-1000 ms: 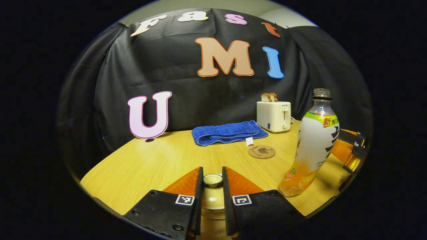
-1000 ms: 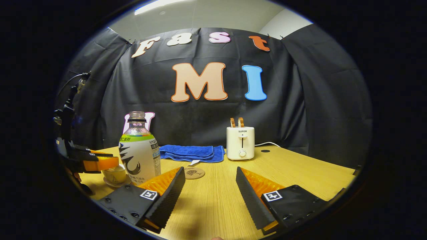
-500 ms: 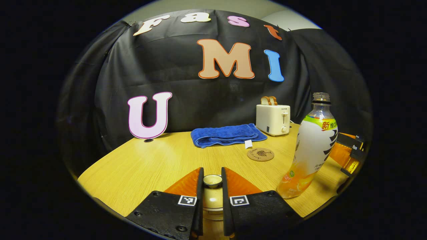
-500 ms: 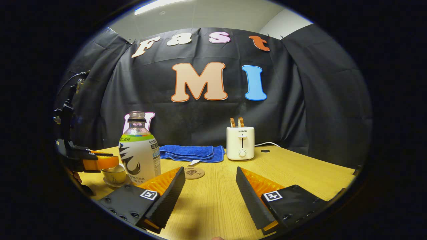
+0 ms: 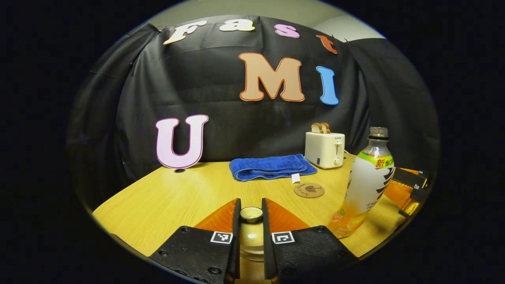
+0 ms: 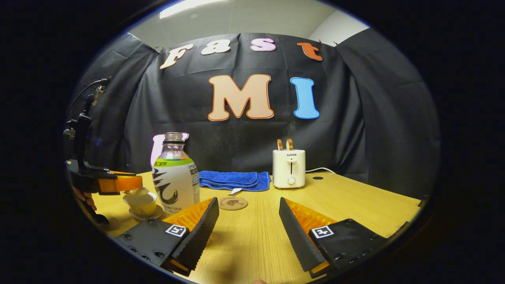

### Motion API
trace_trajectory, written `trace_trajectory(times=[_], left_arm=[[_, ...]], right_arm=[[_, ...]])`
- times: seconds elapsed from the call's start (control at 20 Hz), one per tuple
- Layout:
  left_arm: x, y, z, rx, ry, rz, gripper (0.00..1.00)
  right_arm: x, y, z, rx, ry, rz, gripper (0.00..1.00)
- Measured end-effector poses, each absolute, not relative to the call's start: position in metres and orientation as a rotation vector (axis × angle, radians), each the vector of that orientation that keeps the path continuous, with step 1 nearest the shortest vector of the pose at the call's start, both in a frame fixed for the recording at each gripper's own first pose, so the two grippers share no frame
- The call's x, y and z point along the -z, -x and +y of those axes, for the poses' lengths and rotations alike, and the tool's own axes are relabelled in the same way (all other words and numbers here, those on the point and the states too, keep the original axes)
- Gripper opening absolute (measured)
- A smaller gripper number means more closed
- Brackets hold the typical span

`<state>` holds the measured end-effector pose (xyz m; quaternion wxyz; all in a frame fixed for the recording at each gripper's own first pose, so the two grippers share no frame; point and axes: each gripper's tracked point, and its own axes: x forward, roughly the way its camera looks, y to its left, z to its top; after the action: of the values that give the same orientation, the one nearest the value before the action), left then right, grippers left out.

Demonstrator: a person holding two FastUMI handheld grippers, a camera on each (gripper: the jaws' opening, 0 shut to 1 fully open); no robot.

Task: Open the teacup lid with one hand, grasp the water bottle and pour water into the teacup with the other hand; after pouring, place the water bottle on the coaster and then close the teacup lid.

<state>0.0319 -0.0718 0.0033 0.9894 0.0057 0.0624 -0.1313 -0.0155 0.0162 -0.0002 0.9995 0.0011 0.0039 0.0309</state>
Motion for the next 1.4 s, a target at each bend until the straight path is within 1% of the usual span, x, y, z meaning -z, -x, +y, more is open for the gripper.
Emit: trace_trajectory(times=[0.3, 0.55, 0.6, 0.65, 0.85, 0.9, 0.95, 1.0, 1.4], left_arm=[[-0.018, -0.023, -0.056, 0.243, -0.002, 0.084, 0.21], [-0.025, -0.017, -0.041, 0.221, 0.001, 0.072, 0.21], [-0.025, -0.016, -0.037, 0.215, 0.001, 0.068, 0.21], [-0.027, -0.015, -0.033, 0.21, -0.001, 0.066, 0.21], [-0.031, -0.013, -0.019, 0.187, 0.002, 0.057, 0.21], [-0.031, -0.012, -0.016, 0.181, 0.005, 0.057, 0.21], [-0.032, -0.012, -0.012, 0.175, 0.007, 0.056, 0.21], [-0.033, -0.012, -0.012, 0.169, 0.01, 0.054, 0.21], [-0.036, -0.012, -0.003, 0.132, 0.029, 0.044, 0.21]], right_arm=[[-0.002, 0.037, 0.042, -0.155, -0.01, 0.003, 0.92], [0.002, 0.045, 0.076, -0.255, -0.034, 0.024, 0.92], [0.002, 0.045, 0.082, -0.27, -0.049, 0.029, 0.98], [0.002, 0.044, 0.087, -0.282, -0.061, 0.034, 0.98], [0.006, 0.036, 0.104, -0.3, -0.068, 0.057, 0.98], [0.007, 0.033, 0.107, -0.301, -0.058, 0.063, 0.93], [0.009, 0.03, 0.11, -0.301, -0.044, 0.067, 0.98], [0.01, 0.027, 0.113, -0.3, -0.028, 0.072, 0.93], [0.023, 0.005, 0.125, -0.275, 0.009, 0.127, 0.93]])
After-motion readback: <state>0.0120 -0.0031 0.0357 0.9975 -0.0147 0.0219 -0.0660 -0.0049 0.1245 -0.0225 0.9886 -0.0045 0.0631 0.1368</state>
